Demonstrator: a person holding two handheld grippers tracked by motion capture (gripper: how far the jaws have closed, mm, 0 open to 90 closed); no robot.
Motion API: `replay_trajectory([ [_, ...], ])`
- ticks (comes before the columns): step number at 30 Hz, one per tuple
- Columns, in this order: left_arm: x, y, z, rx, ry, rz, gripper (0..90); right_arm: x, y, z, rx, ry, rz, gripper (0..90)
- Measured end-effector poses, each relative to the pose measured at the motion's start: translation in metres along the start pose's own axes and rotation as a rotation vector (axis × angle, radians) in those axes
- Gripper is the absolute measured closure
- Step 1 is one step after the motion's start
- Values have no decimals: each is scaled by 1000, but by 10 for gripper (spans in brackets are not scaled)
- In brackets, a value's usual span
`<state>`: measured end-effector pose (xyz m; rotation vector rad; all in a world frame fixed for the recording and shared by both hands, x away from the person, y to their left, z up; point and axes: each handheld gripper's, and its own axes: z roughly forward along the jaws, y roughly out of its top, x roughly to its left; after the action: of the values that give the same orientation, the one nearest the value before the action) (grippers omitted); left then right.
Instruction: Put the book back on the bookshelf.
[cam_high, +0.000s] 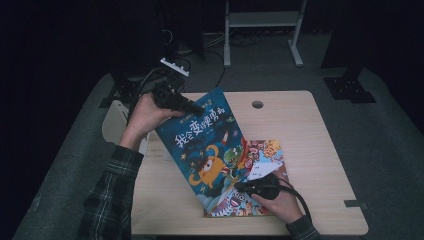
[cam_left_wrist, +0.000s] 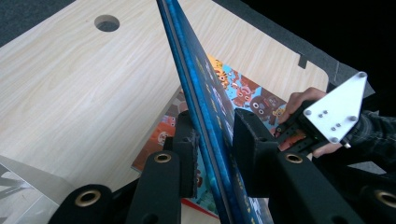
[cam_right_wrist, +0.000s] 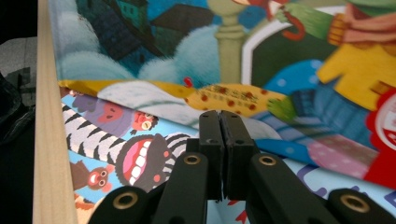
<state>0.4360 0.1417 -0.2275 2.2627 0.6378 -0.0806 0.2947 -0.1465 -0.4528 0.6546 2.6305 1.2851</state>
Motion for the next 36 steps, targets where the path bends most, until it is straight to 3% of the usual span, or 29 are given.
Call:
replay_trajectory([
  [5, -1, 5, -4, 3, -7, -12, 741, -5, -4, -7, -18, -36, 20, 859],
  [12, -6, 16, -11, 10, 1, -8, 769, -25, -21, -33, -74, -127, 117, 818],
  [21, -14, 26, -11, 38, 7, -16, 787, -70, -55, -73, -151, -381, 280, 587],
  [24, -16, 28, -10, 46, 9, -14, 790, -83, -70, -80, -136, -457, 320, 531],
  [30, -23, 33, -11, 67, 1, -8, 802, -100, -87, -86, -87, -566, 370, 424],
  [36, -33, 37, -11, 87, 0, 4, 810, -109, -95, -84, -34, -629, 402, 385],
])
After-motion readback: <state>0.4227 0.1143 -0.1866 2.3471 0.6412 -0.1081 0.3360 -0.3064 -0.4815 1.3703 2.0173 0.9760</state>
